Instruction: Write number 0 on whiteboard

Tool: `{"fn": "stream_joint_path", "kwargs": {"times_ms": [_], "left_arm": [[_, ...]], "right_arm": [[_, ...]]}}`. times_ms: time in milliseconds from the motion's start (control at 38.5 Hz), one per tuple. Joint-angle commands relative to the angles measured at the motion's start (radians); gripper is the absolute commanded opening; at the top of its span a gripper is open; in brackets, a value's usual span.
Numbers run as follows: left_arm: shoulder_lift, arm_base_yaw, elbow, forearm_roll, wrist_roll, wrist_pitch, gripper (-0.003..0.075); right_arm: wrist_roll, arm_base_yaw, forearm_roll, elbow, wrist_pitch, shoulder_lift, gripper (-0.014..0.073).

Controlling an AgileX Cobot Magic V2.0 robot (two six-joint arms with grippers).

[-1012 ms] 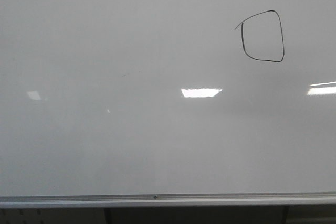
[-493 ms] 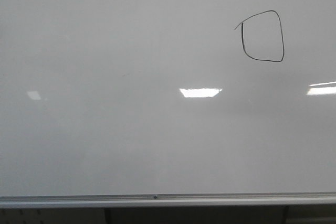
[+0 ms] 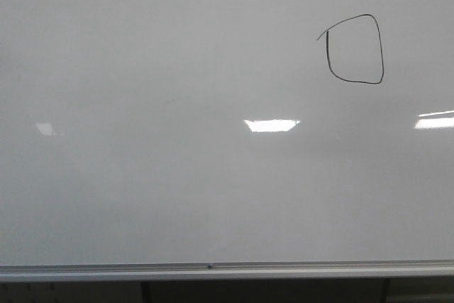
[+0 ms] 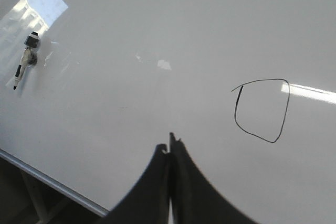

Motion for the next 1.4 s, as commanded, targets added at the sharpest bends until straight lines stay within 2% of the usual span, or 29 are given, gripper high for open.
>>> {"fn": "stream_joint_path", "kwargs": {"times_ms": [0, 389, 519, 597, 779, 960, 1376], "left_arm": [[0.008, -0.003, -0.023, -0.025, 0.002, -0.069, -0.0020], [0.008, -0.003, -0.018, -0.023, 0.002, -0.079, -0.0020], [-0.040, -0.003, 0.038, 0.041, 0.002, -0.116, -0.0020], [-0.110, -0.016, 0.100, 0.104, -0.021, -0.118, -0.0020], [-0.276, -0.105, 0.295, 0.269, -0.222, -0.199, -0.0020], [-0.481, -0.141, 0.513, 0.324, -0.247, -0.349, -0.0020], [-0.473, -0.136, 0.775, 0.388, -0.285, -0.607, -0.0020]], "right_arm": [[0.001, 0.000, 0.020, -0.026, -0.043, 0.005, -0.0069], [0.001, 0.000, 0.020, -0.026, -0.042, 0.005, -0.0069], [0.001, 0.000, 0.020, -0.026, -0.042, 0.005, -0.0069], [0.001, 0.000, 0.020, -0.026, -0.041, 0.005, -0.0069], [0.001, 0.000, 0.020, -0.026, -0.040, 0.005, -0.0069], [0.001, 0.000, 0.020, -0.026, -0.040, 0.005, -0.0069], [0.001, 0.000, 0.020, -0.026, -0.035, 0.005, -0.0069]]}}
